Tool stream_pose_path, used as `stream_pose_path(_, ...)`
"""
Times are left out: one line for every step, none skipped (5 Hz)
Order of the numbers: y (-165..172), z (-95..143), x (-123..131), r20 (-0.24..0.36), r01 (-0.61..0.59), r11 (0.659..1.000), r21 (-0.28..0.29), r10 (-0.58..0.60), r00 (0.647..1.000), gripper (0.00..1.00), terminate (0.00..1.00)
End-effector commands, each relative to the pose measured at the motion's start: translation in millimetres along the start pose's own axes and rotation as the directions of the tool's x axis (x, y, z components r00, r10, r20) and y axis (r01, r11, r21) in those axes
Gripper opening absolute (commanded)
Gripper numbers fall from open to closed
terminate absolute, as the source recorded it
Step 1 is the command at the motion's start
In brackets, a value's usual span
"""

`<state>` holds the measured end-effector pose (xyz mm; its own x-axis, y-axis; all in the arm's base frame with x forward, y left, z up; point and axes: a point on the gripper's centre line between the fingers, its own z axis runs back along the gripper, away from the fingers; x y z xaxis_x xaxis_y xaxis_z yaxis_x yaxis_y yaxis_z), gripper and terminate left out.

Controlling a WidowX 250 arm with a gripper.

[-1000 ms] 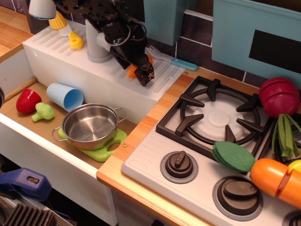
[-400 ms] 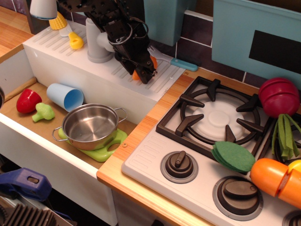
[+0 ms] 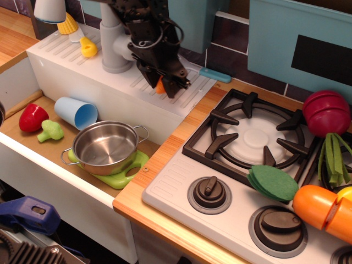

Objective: Put carrot in pot or pan

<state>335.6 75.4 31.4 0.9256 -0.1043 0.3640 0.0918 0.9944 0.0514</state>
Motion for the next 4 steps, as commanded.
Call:
stream_pose_path(-3, 30, -6, 0.019, -0.036, 0.998, 0.045, 0.035, 0.999, 0.00, 0.00)
stream_pose_path(9, 35, -22, -0.037, -0.032, 0.997, 0.068, 0.035, 0.999, 0.00, 0.00)
stream_pose_path(23, 38, -38, -0.130, -0.051, 0.997, 0.058, 0.058, 0.990, 0.00, 0.00)
stream_pose_path(37, 37, -54, -0.186, -0.082, 0.996, 0.034, 0.087, 0.979, 0.00, 0.00)
